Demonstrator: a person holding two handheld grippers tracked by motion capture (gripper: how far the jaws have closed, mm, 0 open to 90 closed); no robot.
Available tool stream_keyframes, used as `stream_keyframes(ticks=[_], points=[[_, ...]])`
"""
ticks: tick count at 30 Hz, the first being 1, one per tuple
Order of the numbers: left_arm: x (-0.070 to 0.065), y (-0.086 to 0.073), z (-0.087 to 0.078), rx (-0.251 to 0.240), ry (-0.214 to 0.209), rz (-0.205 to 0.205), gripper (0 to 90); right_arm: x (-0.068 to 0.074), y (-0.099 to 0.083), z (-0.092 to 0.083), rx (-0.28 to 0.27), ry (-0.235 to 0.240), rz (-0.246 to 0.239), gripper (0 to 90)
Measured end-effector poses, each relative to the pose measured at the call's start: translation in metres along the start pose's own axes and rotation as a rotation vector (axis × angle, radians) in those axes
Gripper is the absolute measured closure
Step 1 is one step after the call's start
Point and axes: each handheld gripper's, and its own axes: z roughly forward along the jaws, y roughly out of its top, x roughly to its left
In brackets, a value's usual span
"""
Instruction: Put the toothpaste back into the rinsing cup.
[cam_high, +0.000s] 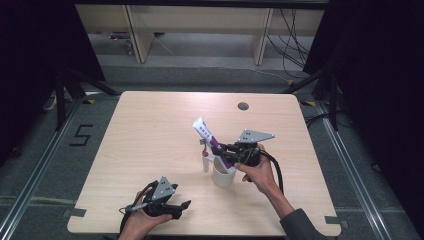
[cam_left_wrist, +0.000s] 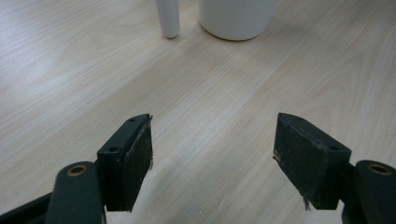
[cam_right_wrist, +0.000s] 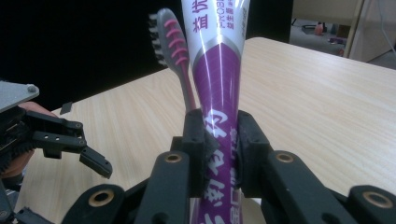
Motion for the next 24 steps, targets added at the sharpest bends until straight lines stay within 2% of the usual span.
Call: stream_keyframes(ticks=[1,2,3,5,6,7,8,9,10,11,12,13,14,15,17,19,20,21,22,23,24], points=[[-0.001,0.000,0.001,-0.010,-0.006,-0.009,27.9,-0.001,-0.002,0.001,-0.007,0.007,-0.011,76.8],[0.000,-0.001,0.001,-0.005,-0.005,0.003,27.9,-0.001,-0.003,0.002,-0.004,0.015,-0.015,76.8],[-0.001,0.000,0.001,-0.011,-0.011,-0.005,27.9,0.000,-0.004,0.002,0.010,0.007,-0.001,76.7],[-0.001,0.000,0.000,-0.007,-0.006,-0.003,27.9,-0.001,-0.005,0.002,-0.010,0.003,-0.031,76.7],[-0.001,0.000,0.000,-0.006,-0.004,-0.007,28.0,0.000,-0.006,0.002,-0.011,0.005,-0.012,76.7],[-0.001,-0.001,0.000,-0.015,-0.006,-0.012,28.0,0.000,-0.006,0.001,-0.011,0.002,-0.021,76.7],[-0.001,-0.001,0.000,-0.016,-0.005,-0.012,28.0,0.000,-0.006,0.002,-0.003,0.014,-0.009,76.6],[-0.001,-0.001,0.000,-0.021,-0.004,-0.017,28.0,0.000,-0.006,0.001,-0.001,0.006,-0.026,76.6],[-0.001,0.000,0.000,-0.013,-0.002,-0.018,28.0,0.001,-0.007,0.000,-0.006,0.010,-0.012,76.5],[-0.001,0.000,-0.001,-0.013,-0.001,-0.018,28.0,-0.001,-0.008,0.000,-0.022,-0.014,-0.052,76.5],[-0.001,0.000,0.000,-0.024,-0.004,-0.016,28.0,0.000,-0.009,0.000,-0.025,0.010,-0.018,76.4],[-0.002,0.000,0.000,-0.024,-0.004,-0.017,28.0,0.000,-0.010,-0.001,-0.027,0.003,-0.029,76.4],[-0.001,0.000,0.000,-0.024,-0.003,-0.017,28.0,0.001,-0.011,-0.001,-0.019,0.015,-0.010,76.4],[0.000,0.000,-0.001,-0.014,-0.003,-0.011,28.0,0.000,-0.011,-0.002,-0.035,0.010,-0.034,76.3],[-0.001,0.000,-0.001,-0.016,0.003,-0.009,28.0,0.000,-0.012,-0.002,-0.023,0.021,-0.024,76.2],[0.000,0.000,-0.001,-0.016,0.003,-0.008,28.0,0.000,-0.011,-0.003,-0.019,0.011,-0.058,76.1],[0.000,0.000,-0.001,-0.014,0.001,-0.010,28.1,0.003,-0.012,-0.004,-0.001,0.014,-0.037,76.1],[0.000,0.000,-0.001,-0.015,0.000,-0.012,28.1,0.001,-0.012,-0.004,-0.015,0.014,-0.073,76.2],[0.000,0.000,-0.001,-0.018,0.004,-0.009,28.1,0.001,-0.013,-0.004,-0.022,0.019,-0.066,76.2],[0.000,-0.001,-0.001,-0.017,0.004,-0.008,28.1,0.003,-0.014,-0.005,-0.003,0.009,-0.051,76.1],[0.000,-0.001,-0.001,-0.018,0.004,-0.007,28.1,0.003,-0.014,-0.007,0.009,0.002,-0.064,76.0]])
